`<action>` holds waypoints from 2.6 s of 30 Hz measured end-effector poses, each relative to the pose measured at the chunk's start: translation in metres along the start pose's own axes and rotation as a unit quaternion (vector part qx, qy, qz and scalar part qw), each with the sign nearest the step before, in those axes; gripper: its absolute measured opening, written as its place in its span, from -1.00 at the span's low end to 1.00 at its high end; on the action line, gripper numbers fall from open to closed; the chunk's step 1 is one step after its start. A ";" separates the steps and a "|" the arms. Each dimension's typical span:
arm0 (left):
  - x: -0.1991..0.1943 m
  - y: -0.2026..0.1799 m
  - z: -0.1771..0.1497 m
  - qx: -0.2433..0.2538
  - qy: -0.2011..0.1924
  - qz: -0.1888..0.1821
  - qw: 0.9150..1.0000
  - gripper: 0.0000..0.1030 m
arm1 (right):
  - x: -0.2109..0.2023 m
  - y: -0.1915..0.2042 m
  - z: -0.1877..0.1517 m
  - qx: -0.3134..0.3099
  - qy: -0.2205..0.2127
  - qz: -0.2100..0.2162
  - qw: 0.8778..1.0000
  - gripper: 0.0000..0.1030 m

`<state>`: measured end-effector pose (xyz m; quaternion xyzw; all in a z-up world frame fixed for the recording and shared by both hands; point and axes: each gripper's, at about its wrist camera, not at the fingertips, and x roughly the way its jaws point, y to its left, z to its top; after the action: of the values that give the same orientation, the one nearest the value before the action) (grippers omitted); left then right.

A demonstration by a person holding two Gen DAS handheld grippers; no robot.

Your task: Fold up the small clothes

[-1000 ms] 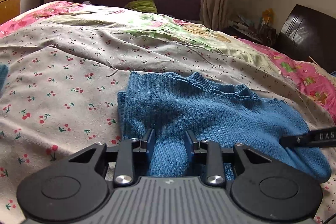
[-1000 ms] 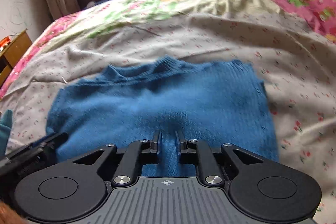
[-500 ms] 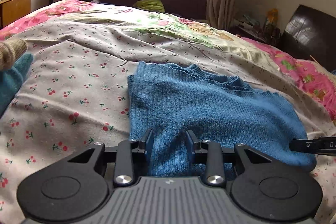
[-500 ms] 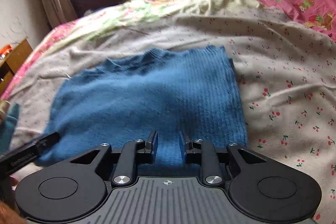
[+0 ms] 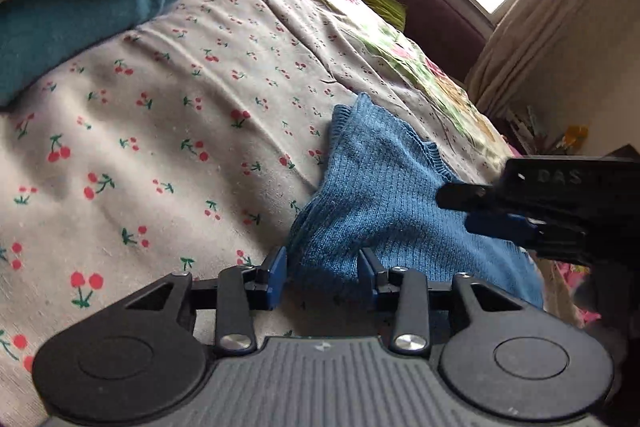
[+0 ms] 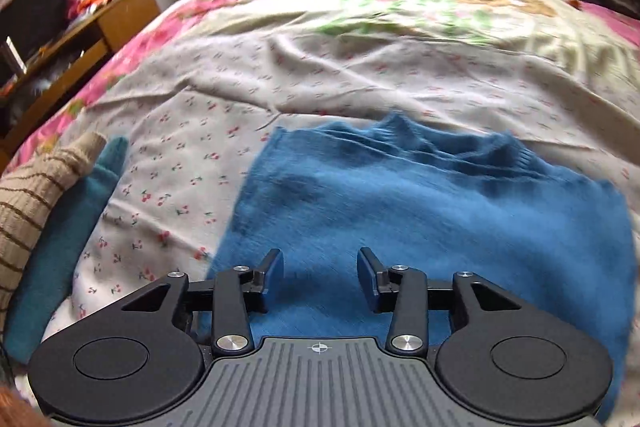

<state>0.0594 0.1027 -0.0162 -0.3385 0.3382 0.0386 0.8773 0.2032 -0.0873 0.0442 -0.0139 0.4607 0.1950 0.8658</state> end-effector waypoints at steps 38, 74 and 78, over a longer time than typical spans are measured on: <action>0.036 -0.028 -0.010 0.046 -0.013 -0.030 0.998 -0.26 | 0.106 0.089 0.062 -0.147 0.142 -0.106 0.973 0.19; 0.081 -0.264 -0.142 0.424 0.055 -0.102 0.898 -0.58 | -0.044 -0.266 -0.024 0.214 -0.039 0.022 0.976 -0.69; 0.083 -0.266 -0.152 0.437 0.058 -0.089 0.893 -0.52 | -0.039 -0.282 -0.044 0.245 -0.054 0.042 0.967 -0.60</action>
<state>0.1162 -0.2089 0.0006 0.0490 0.3396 -0.2107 0.9154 0.2477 -0.3692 0.0066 0.2290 0.4468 0.1127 0.8574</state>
